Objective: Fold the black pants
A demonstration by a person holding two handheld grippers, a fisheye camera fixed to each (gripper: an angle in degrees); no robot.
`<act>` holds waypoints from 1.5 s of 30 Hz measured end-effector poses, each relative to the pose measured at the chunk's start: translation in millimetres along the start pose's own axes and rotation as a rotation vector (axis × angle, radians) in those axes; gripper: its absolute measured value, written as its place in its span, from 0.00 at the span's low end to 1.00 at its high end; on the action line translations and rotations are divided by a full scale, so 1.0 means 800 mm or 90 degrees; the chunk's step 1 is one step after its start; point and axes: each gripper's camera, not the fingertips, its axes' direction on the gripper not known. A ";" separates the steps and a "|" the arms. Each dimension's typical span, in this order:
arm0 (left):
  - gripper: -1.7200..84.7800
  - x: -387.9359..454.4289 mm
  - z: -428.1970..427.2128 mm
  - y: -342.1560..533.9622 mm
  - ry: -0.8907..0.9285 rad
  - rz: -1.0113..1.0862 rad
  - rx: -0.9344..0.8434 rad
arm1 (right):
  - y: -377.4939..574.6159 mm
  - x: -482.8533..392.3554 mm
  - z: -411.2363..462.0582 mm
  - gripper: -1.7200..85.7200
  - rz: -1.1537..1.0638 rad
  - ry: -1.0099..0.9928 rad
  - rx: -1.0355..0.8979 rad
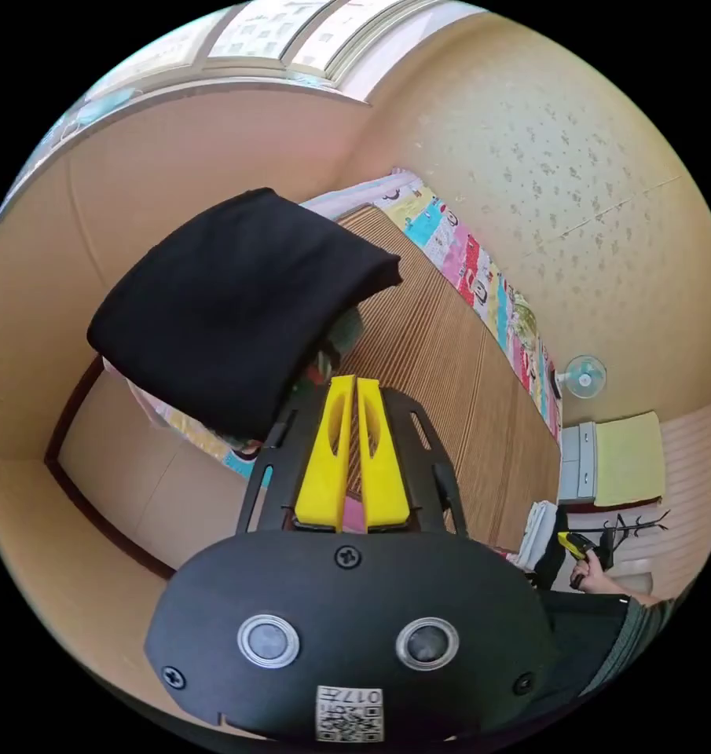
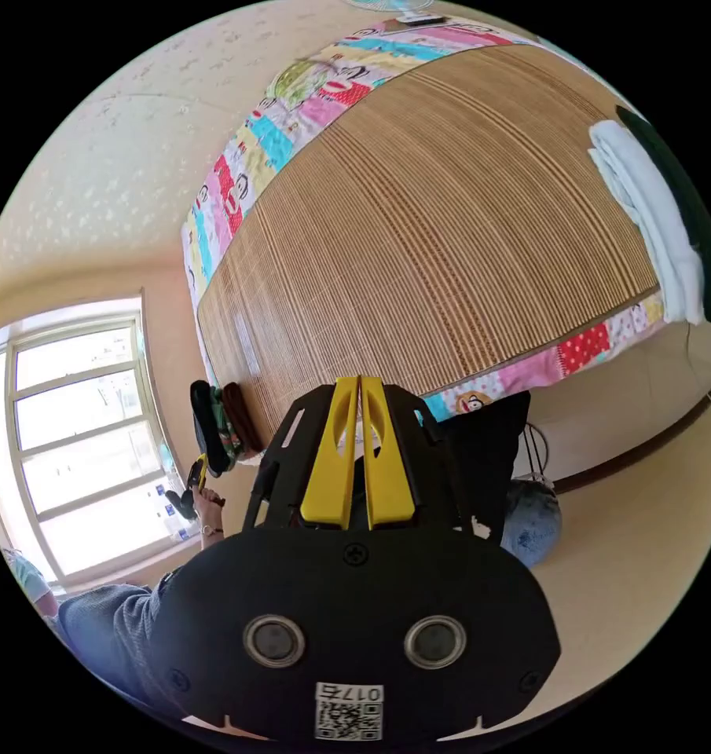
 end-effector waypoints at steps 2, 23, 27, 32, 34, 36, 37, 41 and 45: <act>0.01 0.060 0.025 0.020 0.026 0.054 -0.039 | 0.023 0.037 -0.020 0.02 0.033 -0.001 0.036; 0.01 0.645 0.121 0.096 0.129 0.491 -0.029 | 0.021 0.447 -0.233 0.14 0.361 -0.162 0.329; 0.01 0.737 0.174 0.140 0.159 0.498 -0.063 | 0.014 0.537 -0.279 0.19 0.448 -0.205 0.399; 0.01 0.833 0.203 0.167 0.156 0.535 -0.070 | -0.035 0.631 -0.304 0.20 0.485 -0.279 0.371; 0.01 0.860 0.200 0.168 0.145 0.531 -0.048 | -0.051 0.628 -0.326 0.13 0.513 -0.274 0.411; 0.01 0.869 0.195 0.167 0.132 0.511 -0.030 | -0.084 0.580 -0.371 0.10 0.421 -0.154 0.442; 0.01 0.871 0.191 0.168 0.125 0.489 -0.016 | -0.110 0.526 -0.406 0.08 0.303 -0.069 0.470; 0.01 0.870 0.189 0.173 0.118 0.427 0.003 | -0.223 0.366 -0.466 0.05 -0.087 -0.047 0.486; 0.01 0.882 0.211 0.177 0.096 0.398 -0.023 | -0.333 0.306 -0.441 0.04 -0.298 -0.273 0.309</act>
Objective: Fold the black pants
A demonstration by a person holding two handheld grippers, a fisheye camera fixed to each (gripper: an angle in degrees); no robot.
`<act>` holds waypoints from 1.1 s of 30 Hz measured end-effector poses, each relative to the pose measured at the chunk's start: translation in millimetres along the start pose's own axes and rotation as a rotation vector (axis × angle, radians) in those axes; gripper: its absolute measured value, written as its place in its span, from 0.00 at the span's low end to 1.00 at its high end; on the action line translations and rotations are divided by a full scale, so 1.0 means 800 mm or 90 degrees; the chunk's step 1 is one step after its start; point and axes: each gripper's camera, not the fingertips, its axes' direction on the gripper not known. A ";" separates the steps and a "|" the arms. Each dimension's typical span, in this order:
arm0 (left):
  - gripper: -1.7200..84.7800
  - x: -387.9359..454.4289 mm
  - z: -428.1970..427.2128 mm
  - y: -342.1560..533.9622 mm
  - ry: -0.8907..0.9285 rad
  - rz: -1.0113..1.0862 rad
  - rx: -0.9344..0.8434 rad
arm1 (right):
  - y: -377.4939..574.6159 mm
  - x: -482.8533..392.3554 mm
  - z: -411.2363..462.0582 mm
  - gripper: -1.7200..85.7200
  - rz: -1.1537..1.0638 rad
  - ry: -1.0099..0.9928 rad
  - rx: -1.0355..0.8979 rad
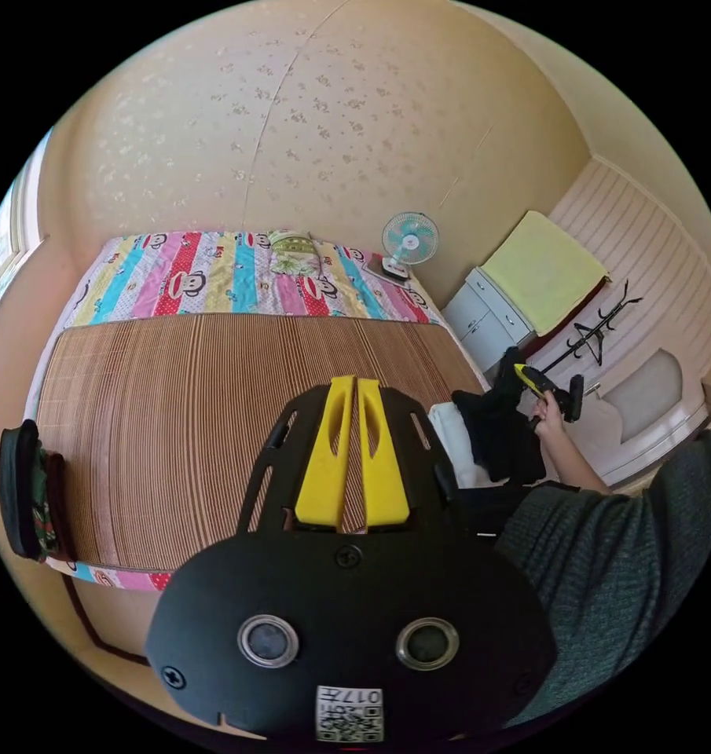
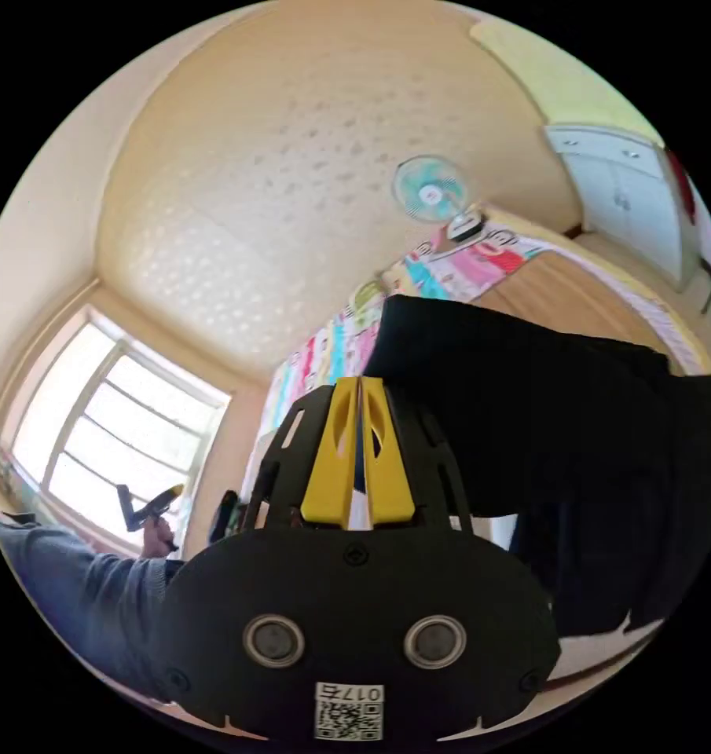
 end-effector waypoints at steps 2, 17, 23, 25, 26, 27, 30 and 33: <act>0.01 0.006 0.000 -0.005 0.004 -0.006 0.012 | -0.003 -0.006 0.005 0.04 -0.016 0.036 0.024; 0.02 0.005 0.030 -0.033 -0.007 -0.030 0.006 | 0.313 0.173 -0.175 0.16 0.666 0.386 0.215; 0.07 0.042 0.061 -0.085 0.071 0.040 -0.005 | 0.319 0.192 -0.165 0.14 0.660 0.228 0.241; 0.08 0.061 0.069 -0.100 0.114 0.079 -0.013 | 0.292 0.161 -0.180 0.09 0.550 0.194 0.287; 0.08 0.067 0.071 -0.102 0.125 0.091 -0.016 | 0.269 0.135 -0.194 0.07 0.477 0.162 0.320; 0.09 0.080 0.073 -0.107 0.146 0.115 -0.020 | 0.256 0.123 -0.200 0.06 0.448 0.144 0.328; 0.10 0.112 0.079 -0.115 0.198 0.169 -0.037 | 0.169 0.056 -0.211 0.04 0.270 0.037 0.280; 0.11 0.147 0.081 -0.128 0.253 0.236 -0.060 | 0.085 -0.054 -0.202 0.04 0.037 -0.041 0.184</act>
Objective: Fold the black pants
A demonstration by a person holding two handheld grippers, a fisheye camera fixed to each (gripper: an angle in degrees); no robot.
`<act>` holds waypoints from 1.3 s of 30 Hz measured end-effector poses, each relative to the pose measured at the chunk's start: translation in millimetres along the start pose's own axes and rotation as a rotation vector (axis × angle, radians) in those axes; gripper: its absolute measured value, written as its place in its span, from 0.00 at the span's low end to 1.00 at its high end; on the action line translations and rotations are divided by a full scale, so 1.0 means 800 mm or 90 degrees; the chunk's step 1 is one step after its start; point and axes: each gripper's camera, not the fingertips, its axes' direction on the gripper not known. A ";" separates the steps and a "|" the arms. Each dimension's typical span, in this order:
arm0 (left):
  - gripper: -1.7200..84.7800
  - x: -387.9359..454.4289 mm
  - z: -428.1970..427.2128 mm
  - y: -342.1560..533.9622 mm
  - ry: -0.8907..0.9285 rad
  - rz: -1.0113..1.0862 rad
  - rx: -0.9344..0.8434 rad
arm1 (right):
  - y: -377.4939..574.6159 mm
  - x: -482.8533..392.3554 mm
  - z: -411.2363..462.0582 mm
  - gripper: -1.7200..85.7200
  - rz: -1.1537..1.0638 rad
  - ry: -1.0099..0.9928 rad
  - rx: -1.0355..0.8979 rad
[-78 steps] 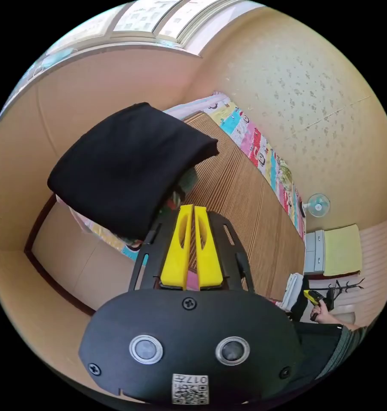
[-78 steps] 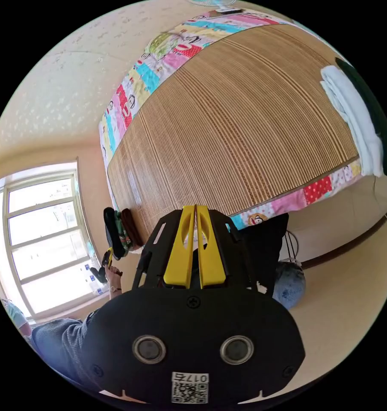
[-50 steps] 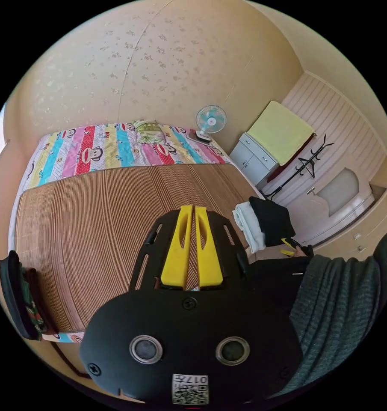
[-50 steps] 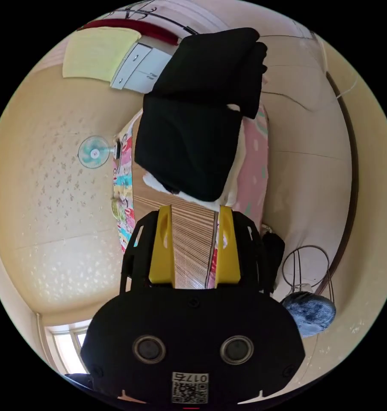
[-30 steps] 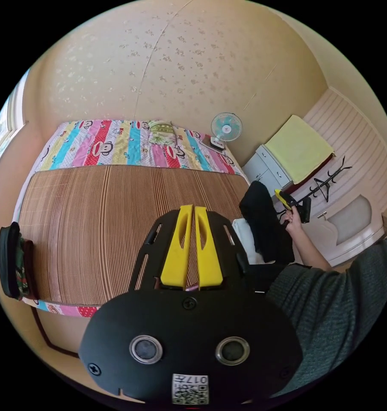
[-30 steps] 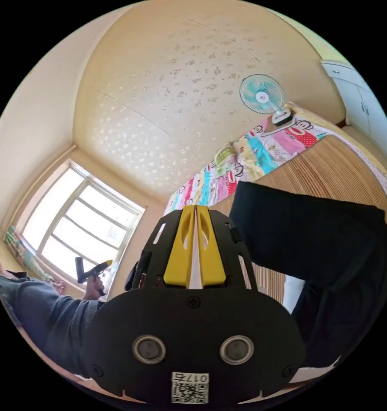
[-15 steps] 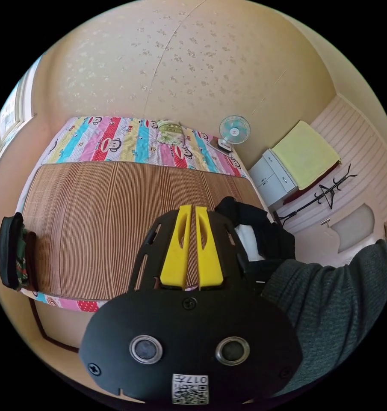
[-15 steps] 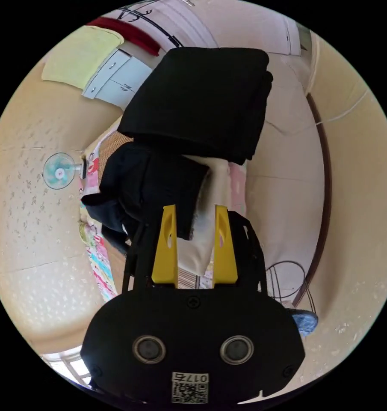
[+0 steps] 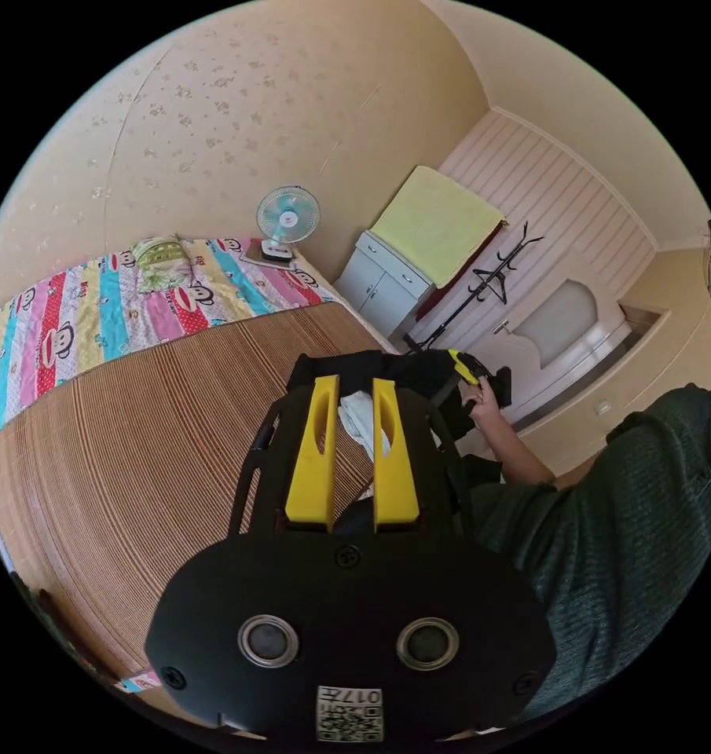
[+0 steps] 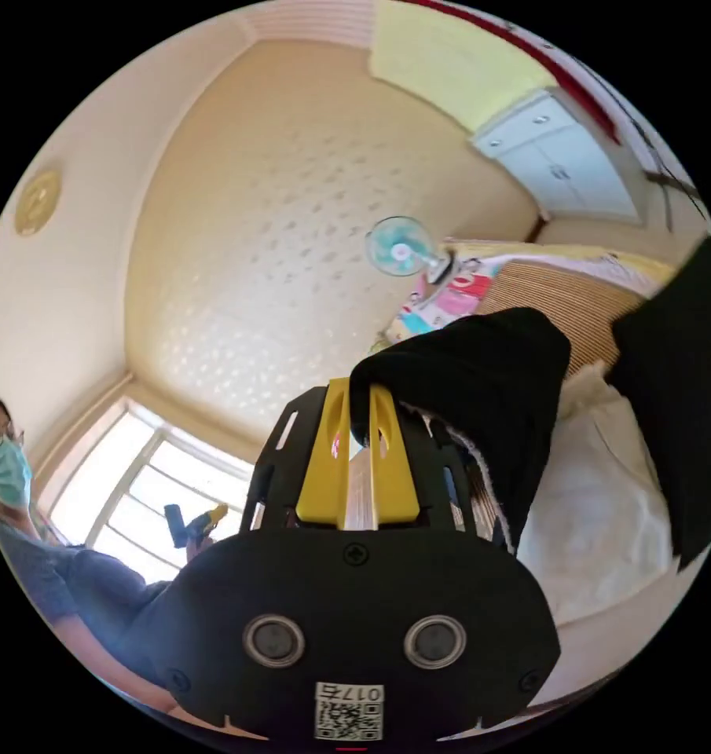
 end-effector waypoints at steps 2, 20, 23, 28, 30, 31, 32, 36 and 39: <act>0.12 0.019 -0.001 -0.017 0.018 0.040 -0.001 | -0.032 -0.097 0.041 0.03 -0.119 -0.084 -0.093; 0.06 0.148 -0.313 -0.018 -0.151 0.171 0.377 | 0.094 -0.573 0.069 0.08 -0.602 -0.302 -0.180; 0.06 0.152 -0.380 -0.013 -0.130 0.161 0.445 | 0.118 -0.557 0.020 0.07 -0.560 -0.213 -0.091; 0.06 0.164 -0.492 -0.002 -0.135 0.149 0.561 | 0.189 -0.531 0.004 0.15 -0.489 -0.169 -0.122; 0.06 0.167 -0.518 0.000 -0.130 0.145 0.571 | 0.221 -0.534 0.021 0.19 -0.466 -0.199 -0.149; 0.07 0.166 -0.532 0.004 -0.119 0.142 0.580 | 0.243 -0.544 0.037 0.21 -0.458 -0.230 -0.165; 0.07 0.165 -0.539 0.006 -0.115 0.139 0.585 | 0.263 -0.559 0.055 0.23 -0.462 -0.251 -0.170; 0.07 0.158 -0.581 0.035 -0.094 0.127 0.602 | 0.313 -0.625 0.120 0.24 -0.543 -0.203 -0.165; 0.07 0.147 -0.613 0.060 -0.088 0.125 0.598 | 0.331 -0.688 0.161 0.23 -0.617 -0.166 -0.176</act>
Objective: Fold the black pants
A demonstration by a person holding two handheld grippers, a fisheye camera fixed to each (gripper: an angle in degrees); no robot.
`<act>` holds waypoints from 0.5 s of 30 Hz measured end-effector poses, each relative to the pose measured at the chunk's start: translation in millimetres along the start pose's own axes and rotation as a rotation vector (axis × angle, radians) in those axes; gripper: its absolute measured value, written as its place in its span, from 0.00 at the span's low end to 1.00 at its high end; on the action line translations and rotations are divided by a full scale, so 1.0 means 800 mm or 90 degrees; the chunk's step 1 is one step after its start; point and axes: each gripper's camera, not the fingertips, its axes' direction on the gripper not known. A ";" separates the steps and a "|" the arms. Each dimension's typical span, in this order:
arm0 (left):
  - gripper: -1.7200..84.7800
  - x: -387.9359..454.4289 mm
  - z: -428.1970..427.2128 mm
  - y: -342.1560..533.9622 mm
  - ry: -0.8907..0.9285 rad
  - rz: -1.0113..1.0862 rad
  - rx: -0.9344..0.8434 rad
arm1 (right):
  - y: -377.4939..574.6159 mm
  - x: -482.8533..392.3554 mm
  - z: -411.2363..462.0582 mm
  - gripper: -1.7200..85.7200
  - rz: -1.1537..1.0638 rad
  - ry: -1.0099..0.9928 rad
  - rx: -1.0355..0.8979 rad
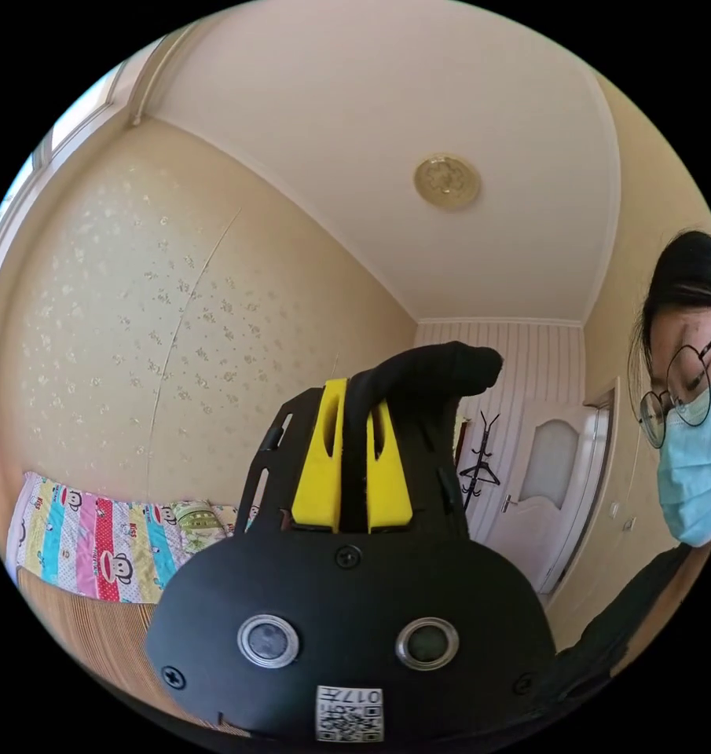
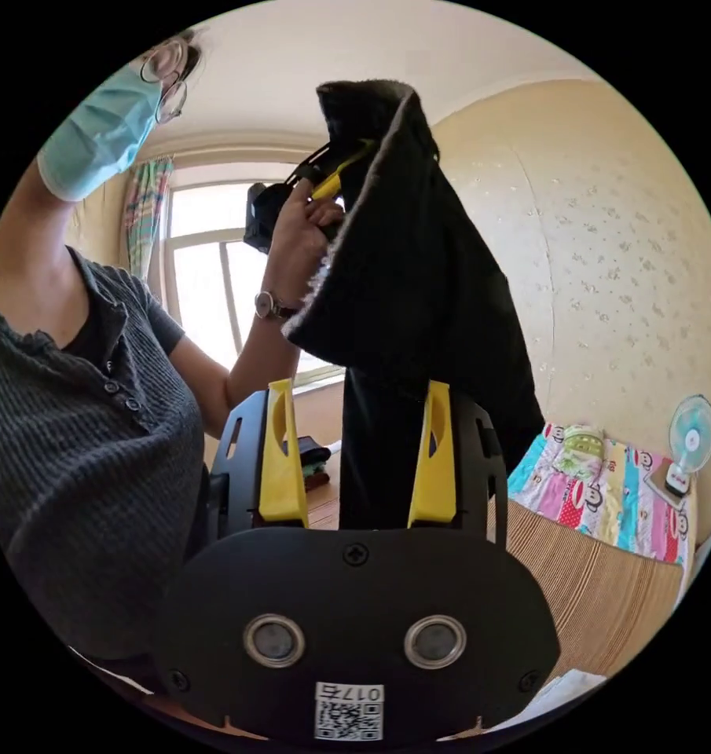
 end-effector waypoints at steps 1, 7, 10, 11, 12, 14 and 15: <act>0.07 -0.008 -0.017 -0.004 -0.002 0.004 0.002 | -0.015 -0.008 0.010 0.16 -0.002 0.090 0.002; 0.07 -0.079 -0.120 -0.045 0.011 -0.005 -0.010 | -0.098 0.039 -0.065 0.07 0.065 0.187 0.201; 0.07 -0.126 -0.159 -0.063 0.179 -0.028 -0.020 | -0.158 0.045 -0.086 0.07 0.005 0.140 0.242; 0.07 -0.133 -0.165 -0.066 0.209 -0.030 -0.016 | -0.181 0.038 -0.088 0.07 -0.029 0.140 0.256; 0.07 -0.145 -0.178 -0.074 0.246 -0.032 -0.005 | -0.192 0.034 -0.088 0.07 -0.047 0.142 0.265; 0.07 -0.157 -0.192 -0.086 0.233 -0.036 0.006 | -0.236 0.022 -0.084 0.07 -0.080 0.168 0.277; 0.07 -0.158 -0.198 -0.094 0.202 -0.025 0.011 | -0.247 0.021 -0.081 0.07 -0.079 0.175 0.273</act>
